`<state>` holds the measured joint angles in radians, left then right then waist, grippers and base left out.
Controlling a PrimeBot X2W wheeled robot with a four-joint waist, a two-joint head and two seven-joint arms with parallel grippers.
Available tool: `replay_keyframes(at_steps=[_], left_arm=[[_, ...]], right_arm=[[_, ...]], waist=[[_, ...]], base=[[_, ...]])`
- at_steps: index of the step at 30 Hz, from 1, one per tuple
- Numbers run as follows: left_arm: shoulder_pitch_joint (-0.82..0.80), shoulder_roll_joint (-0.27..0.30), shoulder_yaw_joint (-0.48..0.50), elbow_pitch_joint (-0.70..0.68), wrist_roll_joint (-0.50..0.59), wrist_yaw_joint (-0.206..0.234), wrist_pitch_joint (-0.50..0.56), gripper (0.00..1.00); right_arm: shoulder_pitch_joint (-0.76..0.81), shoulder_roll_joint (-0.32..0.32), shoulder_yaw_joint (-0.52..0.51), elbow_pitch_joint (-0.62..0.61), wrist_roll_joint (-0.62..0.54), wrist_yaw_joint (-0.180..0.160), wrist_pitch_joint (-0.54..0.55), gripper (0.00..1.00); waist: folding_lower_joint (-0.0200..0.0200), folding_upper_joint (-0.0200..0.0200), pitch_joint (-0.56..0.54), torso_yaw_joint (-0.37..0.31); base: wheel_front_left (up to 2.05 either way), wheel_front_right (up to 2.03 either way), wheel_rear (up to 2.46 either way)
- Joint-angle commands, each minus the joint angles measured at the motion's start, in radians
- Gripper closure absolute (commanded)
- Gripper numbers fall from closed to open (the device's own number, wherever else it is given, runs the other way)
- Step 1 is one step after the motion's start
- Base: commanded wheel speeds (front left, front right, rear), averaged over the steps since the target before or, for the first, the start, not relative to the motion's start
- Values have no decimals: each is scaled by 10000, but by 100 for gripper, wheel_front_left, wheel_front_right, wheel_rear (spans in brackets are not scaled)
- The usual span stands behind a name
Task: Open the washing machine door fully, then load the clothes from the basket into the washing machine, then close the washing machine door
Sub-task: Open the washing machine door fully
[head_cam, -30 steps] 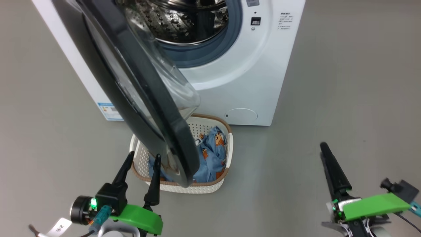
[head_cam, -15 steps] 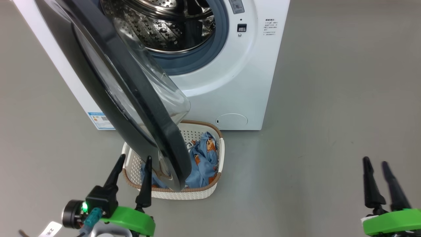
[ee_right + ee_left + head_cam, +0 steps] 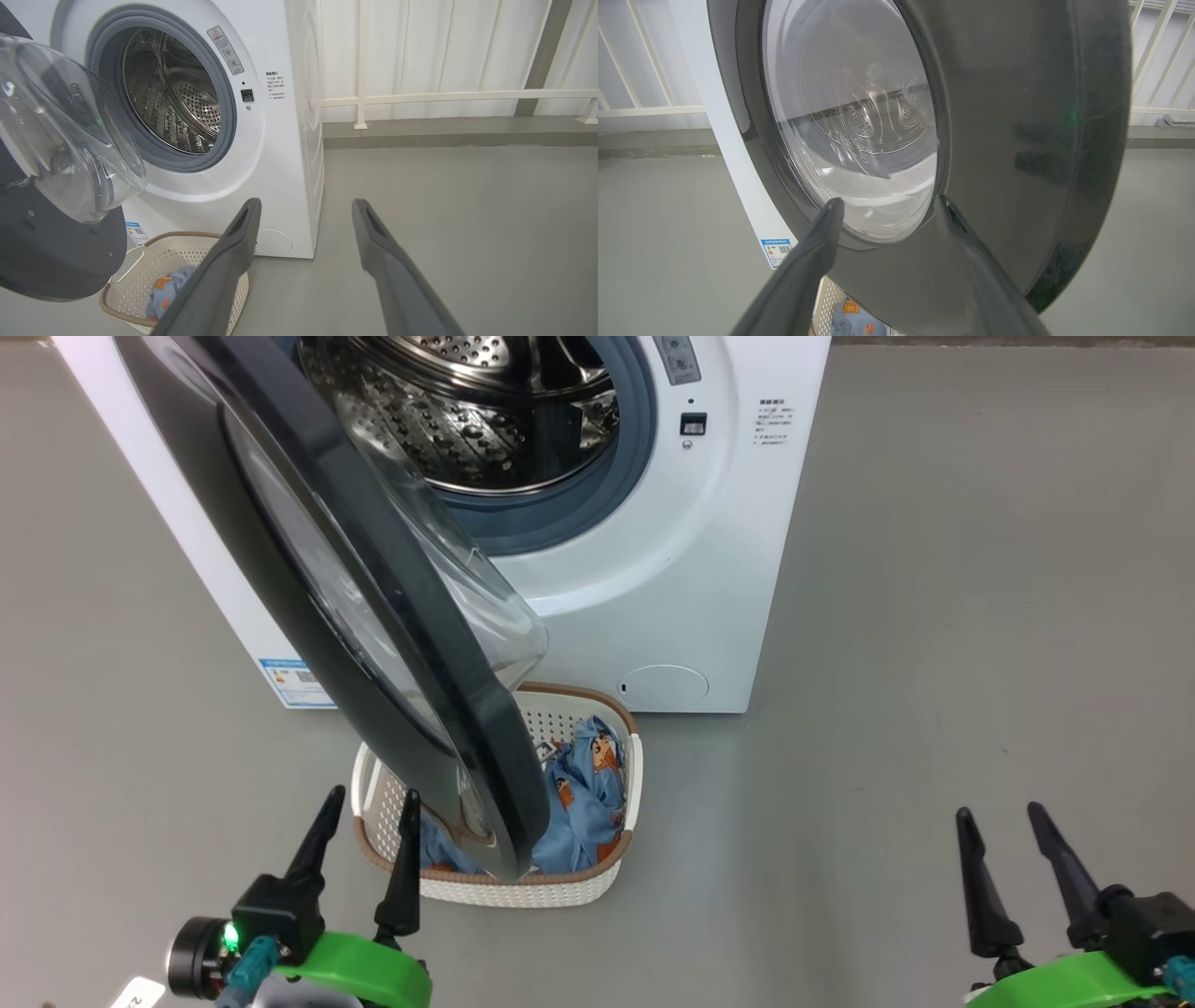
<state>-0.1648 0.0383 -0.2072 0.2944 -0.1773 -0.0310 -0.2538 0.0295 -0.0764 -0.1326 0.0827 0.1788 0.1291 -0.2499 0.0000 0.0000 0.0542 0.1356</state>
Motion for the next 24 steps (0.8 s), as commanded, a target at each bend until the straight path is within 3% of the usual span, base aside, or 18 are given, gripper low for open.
replay_keyframes(at_steps=[1, 24], left_arm=[[-95, 170, 321, -213, 72, -31, -80, 0], [-10, 130, 227, -106, -20, 20, -80, 0]], right_arm=[[-33, -66, 292, -188, -90, 16, -117, 0], [65, 233, 530, 80, -754, 16, -116, 0]], waist=[[0, 0, -12, 14], [0, 0, -211, 3]], base=[[0, 0, 0], [0, 0, 0]])
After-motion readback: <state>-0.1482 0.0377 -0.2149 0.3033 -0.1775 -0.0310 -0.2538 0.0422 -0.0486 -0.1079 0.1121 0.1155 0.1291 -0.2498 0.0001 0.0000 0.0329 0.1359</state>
